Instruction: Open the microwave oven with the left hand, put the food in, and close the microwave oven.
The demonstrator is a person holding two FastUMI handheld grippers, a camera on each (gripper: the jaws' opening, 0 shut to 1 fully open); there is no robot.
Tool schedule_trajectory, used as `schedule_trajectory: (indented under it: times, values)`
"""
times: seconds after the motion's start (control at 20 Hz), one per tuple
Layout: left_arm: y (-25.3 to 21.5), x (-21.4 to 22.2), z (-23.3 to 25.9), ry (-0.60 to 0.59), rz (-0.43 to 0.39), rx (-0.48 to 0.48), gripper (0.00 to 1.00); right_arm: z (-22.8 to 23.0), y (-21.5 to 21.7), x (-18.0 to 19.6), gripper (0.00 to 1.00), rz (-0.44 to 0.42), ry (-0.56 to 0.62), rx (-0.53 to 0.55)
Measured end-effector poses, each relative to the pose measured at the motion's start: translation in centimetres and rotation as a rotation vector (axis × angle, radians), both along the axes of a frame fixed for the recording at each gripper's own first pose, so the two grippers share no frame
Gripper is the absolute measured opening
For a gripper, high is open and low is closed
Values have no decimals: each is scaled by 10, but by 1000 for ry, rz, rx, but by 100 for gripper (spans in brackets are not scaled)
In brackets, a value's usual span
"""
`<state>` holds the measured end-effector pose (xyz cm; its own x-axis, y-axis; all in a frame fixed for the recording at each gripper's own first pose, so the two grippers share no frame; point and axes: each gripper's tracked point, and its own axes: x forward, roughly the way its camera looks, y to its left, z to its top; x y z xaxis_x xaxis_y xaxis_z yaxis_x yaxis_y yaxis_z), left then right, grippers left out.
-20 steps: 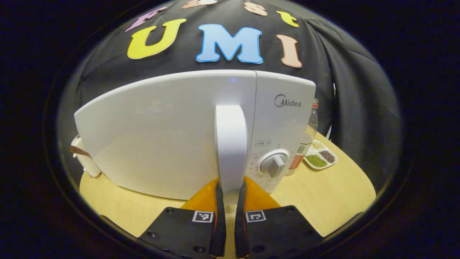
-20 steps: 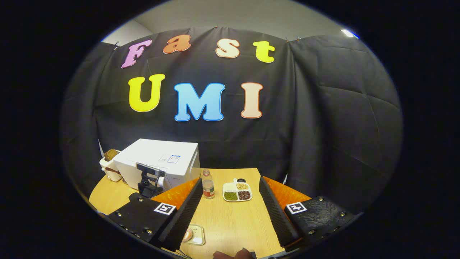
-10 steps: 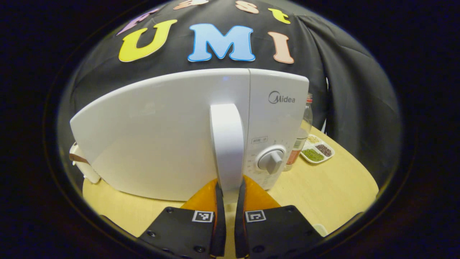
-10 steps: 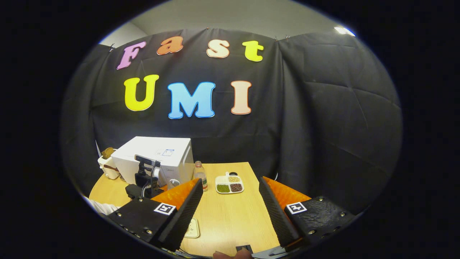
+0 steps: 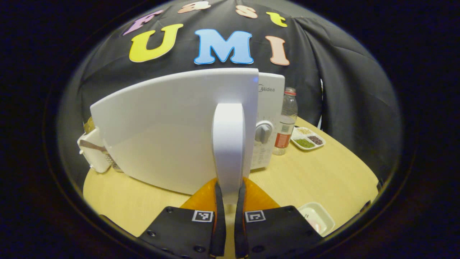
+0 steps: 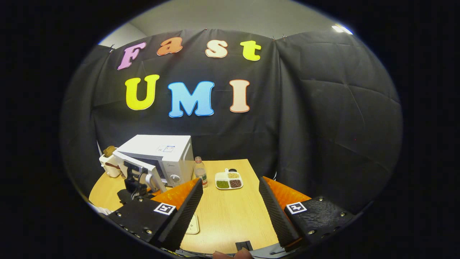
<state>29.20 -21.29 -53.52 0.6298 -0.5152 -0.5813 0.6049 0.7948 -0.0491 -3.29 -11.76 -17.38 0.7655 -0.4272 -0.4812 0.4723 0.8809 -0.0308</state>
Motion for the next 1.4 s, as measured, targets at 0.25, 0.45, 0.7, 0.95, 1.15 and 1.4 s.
schedule_trajectory:
  times: [0.25, 0.45, 0.7, 0.95, 1.15, 1.4]
  values:
    - [67, -43, 4, 46, 25, 16, 18, -2, 26, 3, 96, 95, -33, 54]
    - [137, -67, 6, 83, 137, 123, 22, -5, 45, -11, 96, 177, -41, 95]
    - [248, -90, 11, 112, 300, 240, 31, -51, 75, -31, 96, 222, 20, 184]
    - [322, -110, 1, 177, 386, 172, 41, -104, 104, -28, 96, 201, 144, 236]
    - [364, -127, -4, 180, 431, 122, 47, -159, 135, -1, 97, 194, 243, 289]
    - [388, -179, 12, 182, 509, 38, 51, -244, 168, 18, 97, 200, 415, 357]
